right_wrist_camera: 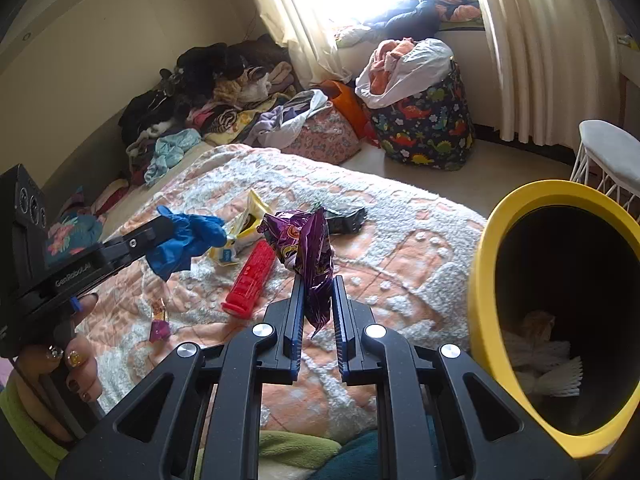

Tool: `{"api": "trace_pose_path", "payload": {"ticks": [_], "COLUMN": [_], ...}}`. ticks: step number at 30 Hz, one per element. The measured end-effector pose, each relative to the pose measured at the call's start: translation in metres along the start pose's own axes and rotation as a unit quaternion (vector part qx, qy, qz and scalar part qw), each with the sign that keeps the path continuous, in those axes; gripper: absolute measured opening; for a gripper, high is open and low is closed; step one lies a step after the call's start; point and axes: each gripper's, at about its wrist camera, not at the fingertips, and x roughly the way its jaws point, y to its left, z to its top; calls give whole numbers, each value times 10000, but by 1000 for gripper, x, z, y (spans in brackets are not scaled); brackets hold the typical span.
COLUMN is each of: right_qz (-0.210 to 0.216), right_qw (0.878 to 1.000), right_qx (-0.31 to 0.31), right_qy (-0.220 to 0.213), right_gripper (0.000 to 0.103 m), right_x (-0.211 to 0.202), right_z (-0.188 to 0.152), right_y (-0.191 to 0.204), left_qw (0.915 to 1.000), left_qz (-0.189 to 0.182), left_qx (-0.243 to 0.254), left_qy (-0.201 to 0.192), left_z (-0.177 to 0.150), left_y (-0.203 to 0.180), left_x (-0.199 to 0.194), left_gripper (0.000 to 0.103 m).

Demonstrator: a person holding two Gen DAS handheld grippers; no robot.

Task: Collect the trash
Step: 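Carry the blue bag and purple wrapper over the yellow-rimmed bin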

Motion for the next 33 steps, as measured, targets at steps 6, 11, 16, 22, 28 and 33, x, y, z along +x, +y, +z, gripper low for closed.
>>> {"api": "trace_pose_path", "payload": {"ticks": [6, 11, 16, 22, 28, 33], "right_qz": [-43, -86, -130, -196, -300, -389], "right_qw": [9999, 9996, 9992, 9983, 9971, 9958], "right_qx": [100, 165, 258, 389, 504, 610], "right_qy": [-122, -195, -287, -386, -493, -557], "right_gripper": [13, 13, 13, 13, 13, 13], "right_x": [-11, -18, -26, -36, -45, -50], "right_z": [4, 7, 9, 13, 16, 17], "right_y": [-12, -22, -30, -46, -62, -71], "left_qw": [9999, 9997, 9994, 9989, 9981, 9973], "left_qz": [-56, -95, -159, -252, -341, -418], "left_qx": [113, 216, 305, 381, 498, 590], "left_qy": [-4, -3, 16, 70, 79, 92], "left_z": [-1, -1, -2, -4, -6, -8], "left_y": [-11, -21, -29, -38, -51, -62], "left_x": [-2, -3, -3, -2, -3, -3], "left_gripper": [7, 7, 7, 7, 7, 7]}}
